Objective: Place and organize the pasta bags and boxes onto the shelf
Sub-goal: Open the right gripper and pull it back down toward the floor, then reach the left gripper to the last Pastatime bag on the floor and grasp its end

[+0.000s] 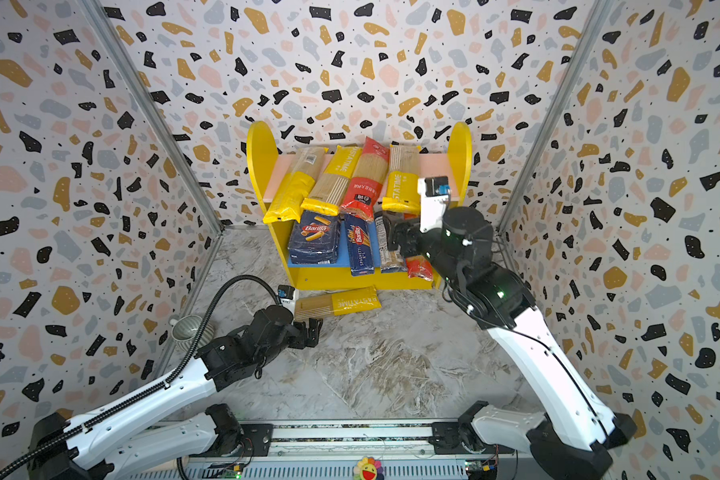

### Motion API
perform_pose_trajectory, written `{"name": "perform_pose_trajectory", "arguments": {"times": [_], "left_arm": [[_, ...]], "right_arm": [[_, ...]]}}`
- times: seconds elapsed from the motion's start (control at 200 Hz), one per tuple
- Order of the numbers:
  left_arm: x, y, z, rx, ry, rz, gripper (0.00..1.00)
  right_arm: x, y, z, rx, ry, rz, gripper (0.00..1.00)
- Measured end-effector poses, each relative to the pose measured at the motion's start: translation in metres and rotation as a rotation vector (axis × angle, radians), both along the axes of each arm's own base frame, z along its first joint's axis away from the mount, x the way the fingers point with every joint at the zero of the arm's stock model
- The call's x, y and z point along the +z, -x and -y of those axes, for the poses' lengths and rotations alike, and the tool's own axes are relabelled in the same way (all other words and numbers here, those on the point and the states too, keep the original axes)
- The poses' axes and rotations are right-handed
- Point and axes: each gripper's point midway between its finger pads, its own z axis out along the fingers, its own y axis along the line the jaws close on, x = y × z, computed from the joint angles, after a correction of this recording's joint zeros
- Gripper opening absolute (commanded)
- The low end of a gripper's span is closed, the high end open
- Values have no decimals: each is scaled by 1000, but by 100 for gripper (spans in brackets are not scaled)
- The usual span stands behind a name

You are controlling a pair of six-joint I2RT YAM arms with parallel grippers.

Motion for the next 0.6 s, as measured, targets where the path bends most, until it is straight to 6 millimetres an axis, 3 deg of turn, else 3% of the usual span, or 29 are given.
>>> {"name": "perform_pose_trajectory", "arguments": {"times": [0.115,0.235,0.4,0.526,0.601], "left_arm": [[-16,-3,-5,46,-8,-15,100],[-35,-9,-9,103,-43,-28,99],[-65,-25,-15,165,-117,-53,100],[-90,-43,-31,232,-177,-94,99],[-101,-53,-40,263,-208,-108,100]], "right_arm": [[-27,25,19,-5,-27,-31,90],[-61,38,23,13,-44,-86,90],[-135,49,7,98,-40,-232,90],[-198,59,-11,174,-21,-367,90],[-223,67,-19,212,-15,-421,90]]}}
